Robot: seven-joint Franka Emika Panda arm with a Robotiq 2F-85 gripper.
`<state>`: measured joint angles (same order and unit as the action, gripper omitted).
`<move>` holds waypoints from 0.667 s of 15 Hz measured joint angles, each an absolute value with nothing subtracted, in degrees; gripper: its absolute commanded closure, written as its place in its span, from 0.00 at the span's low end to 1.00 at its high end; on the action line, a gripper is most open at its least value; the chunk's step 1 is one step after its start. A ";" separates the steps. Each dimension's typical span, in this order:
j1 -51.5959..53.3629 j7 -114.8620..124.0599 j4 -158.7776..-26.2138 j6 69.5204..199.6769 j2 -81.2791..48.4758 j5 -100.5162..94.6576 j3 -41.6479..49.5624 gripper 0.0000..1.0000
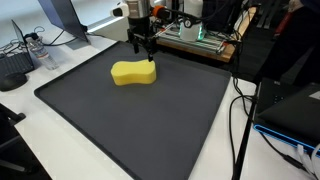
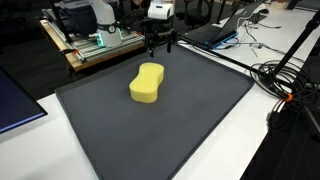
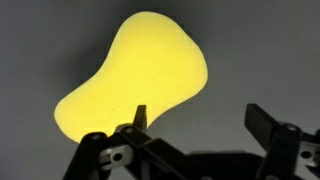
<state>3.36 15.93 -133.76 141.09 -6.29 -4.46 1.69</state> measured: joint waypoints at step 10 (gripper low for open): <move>0.45 22.93 -126.38 134.76 -12.19 0.82 3.51 0.00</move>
